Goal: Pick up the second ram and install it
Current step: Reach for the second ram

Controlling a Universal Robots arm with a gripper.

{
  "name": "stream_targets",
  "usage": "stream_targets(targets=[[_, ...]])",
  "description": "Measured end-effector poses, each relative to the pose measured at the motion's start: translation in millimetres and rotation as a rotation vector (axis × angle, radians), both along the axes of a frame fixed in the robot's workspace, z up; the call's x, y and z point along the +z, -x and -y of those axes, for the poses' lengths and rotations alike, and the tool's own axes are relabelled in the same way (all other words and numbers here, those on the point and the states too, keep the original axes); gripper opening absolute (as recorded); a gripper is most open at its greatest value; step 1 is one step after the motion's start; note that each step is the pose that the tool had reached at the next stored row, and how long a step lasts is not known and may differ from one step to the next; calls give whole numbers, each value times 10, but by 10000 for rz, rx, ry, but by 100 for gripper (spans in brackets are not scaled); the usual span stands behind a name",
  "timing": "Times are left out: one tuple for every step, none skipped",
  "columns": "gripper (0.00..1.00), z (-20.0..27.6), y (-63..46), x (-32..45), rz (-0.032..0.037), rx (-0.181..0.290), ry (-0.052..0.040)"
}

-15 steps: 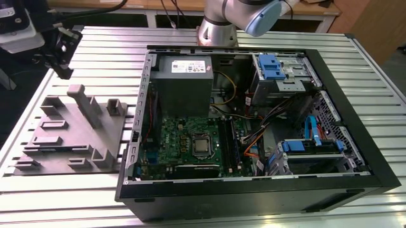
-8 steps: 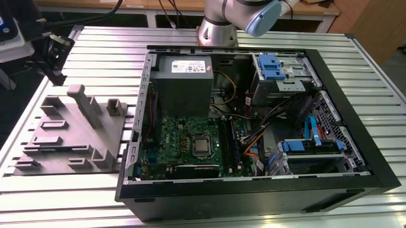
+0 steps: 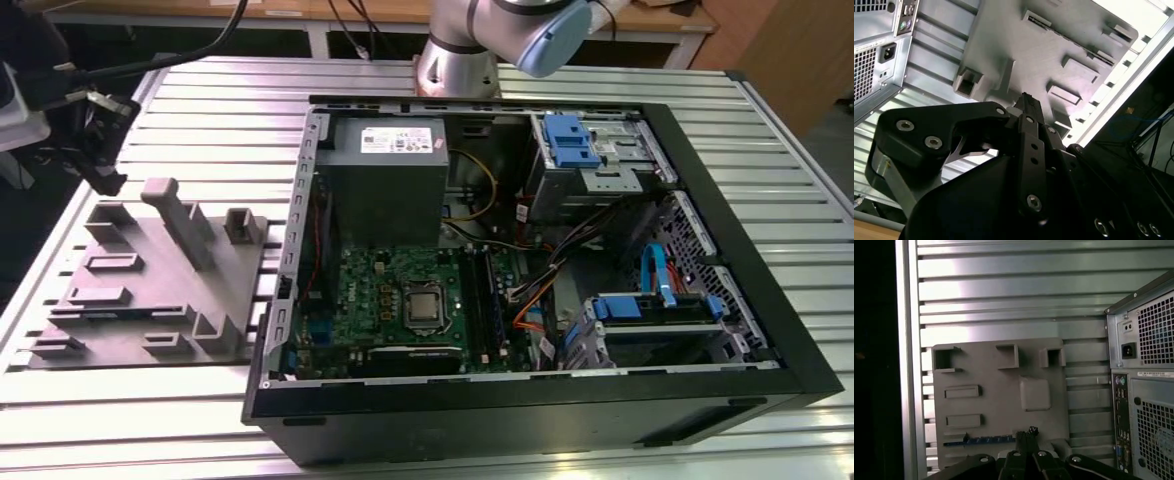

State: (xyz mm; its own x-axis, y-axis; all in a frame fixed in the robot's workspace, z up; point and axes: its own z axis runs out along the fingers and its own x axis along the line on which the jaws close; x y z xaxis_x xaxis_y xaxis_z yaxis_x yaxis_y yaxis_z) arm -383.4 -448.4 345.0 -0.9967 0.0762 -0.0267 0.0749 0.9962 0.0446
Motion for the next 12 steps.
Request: stream_targets(targets=[[10,17,9,-11,0,0,1],[10,34,18,-22,-1,0,1],[10,49,26,-34,0,0,0],[10,62,34,-47,0,0,0],[10,76,42,-61,0,0,0],[10,90,53,-75,0,0,0],[10,104,64,-91,0,0,0],[10,119,75,-106,-1,-1,1],[10,132,85,-122,0,-1,0],[10,146,94,-137,0,0,0],[10,160,104,-154,0,-1,0],[10,172,113,-170,0,0,0]])
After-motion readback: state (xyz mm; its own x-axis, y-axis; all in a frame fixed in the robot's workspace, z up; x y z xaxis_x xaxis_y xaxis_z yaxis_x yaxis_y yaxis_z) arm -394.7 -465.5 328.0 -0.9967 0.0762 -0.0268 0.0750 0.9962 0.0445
